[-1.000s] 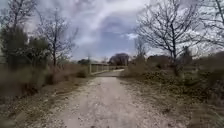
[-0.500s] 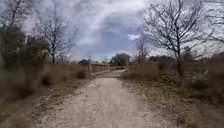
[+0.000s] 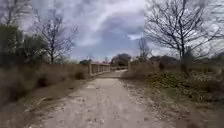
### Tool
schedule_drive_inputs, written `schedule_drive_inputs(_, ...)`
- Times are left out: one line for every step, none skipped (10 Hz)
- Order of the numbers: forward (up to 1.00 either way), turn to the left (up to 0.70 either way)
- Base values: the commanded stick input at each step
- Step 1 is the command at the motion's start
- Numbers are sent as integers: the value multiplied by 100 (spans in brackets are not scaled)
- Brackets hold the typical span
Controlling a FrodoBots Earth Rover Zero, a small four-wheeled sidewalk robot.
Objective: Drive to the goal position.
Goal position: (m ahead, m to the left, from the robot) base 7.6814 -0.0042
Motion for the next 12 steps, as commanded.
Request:
schedule_drive_inputs(50,0)
schedule_drive_inputs(50,0)
schedule_drive_inputs(50,0)
schedule_drive_inputs(50,0)
schedule_drive_inputs(50,0)
schedule_drive_inputs(50,0)
schedule_drive_inputs(50,0)
schedule_drive_inputs(50,0)
schedule_drive_inputs(50,0)
schedule_drive_inputs(50,0)
schedule_drive_inputs(50,0)
schedule_drive_inputs(50,0)
